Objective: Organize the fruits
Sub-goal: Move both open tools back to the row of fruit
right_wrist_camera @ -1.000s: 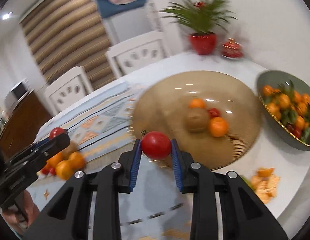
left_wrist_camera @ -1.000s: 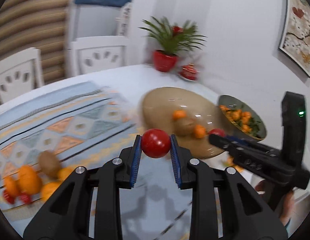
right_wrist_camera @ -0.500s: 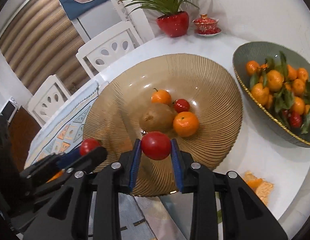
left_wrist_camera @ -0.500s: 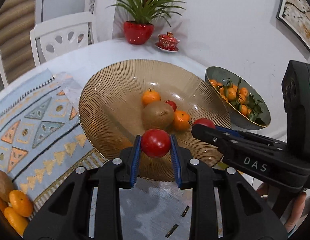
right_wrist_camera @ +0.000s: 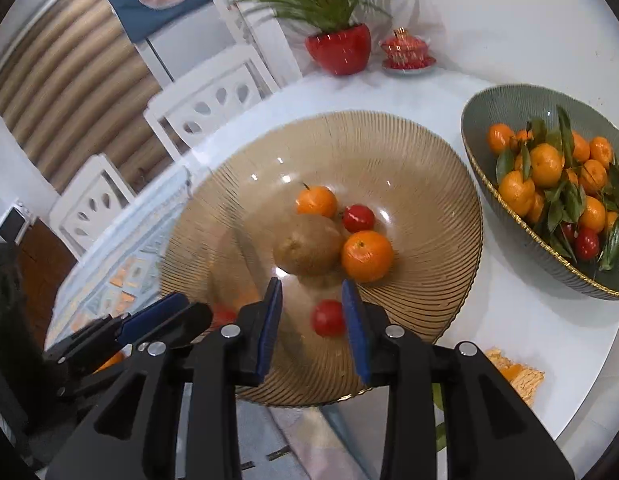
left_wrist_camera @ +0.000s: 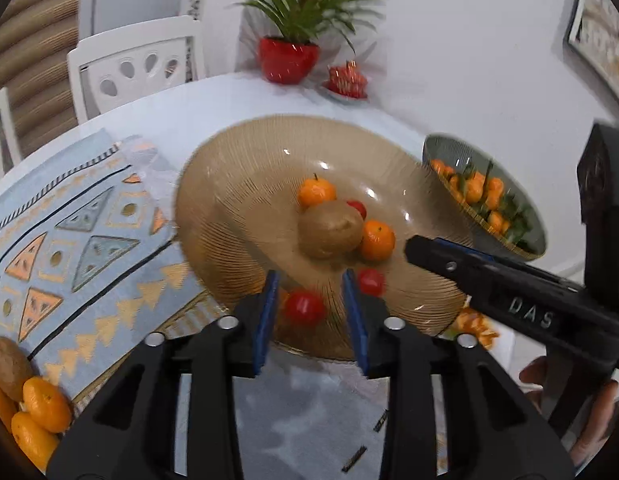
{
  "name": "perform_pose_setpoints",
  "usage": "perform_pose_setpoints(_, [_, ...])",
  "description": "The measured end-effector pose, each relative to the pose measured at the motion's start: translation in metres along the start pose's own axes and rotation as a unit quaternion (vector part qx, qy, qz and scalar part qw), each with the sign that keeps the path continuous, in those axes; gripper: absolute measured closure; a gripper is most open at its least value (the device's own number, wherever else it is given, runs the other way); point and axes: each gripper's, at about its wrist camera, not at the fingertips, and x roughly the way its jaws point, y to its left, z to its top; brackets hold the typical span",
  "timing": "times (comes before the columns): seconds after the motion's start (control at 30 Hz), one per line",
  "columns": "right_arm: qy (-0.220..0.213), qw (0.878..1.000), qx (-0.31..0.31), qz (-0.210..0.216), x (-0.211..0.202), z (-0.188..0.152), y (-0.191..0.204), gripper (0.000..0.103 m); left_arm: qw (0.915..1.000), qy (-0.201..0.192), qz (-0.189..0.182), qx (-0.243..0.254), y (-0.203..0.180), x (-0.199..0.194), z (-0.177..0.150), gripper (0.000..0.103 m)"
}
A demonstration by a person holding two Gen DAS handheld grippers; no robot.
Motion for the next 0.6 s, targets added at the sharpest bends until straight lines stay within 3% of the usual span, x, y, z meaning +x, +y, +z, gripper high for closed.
perform_pose_setpoints(0.17, [-0.011,0.999,-0.023,0.027,-0.022,-0.004,0.022,0.071,0.9983,-0.053,0.005,-0.025,0.024,-0.060,-0.009,0.053])
perform_pose_setpoints(0.3, [-0.009,0.996,-0.061,0.061,-0.031,-0.018,0.061,0.071,0.9949,-0.088,0.032,-0.039,0.040,-0.112,-0.030,0.052])
perform_pose_setpoints(0.47, [0.005,0.986,-0.121,0.116,-0.036,-0.046,0.125,0.071,0.9860,-0.125,0.092,-0.062,0.068,-0.181,-0.074,0.053])
perform_pose_setpoints(0.6, [0.025,0.974,-0.173,0.145,-0.025,-0.078,0.176,0.071,0.9743,-0.138,0.151,-0.094,0.103,-0.221,-0.115,0.053])
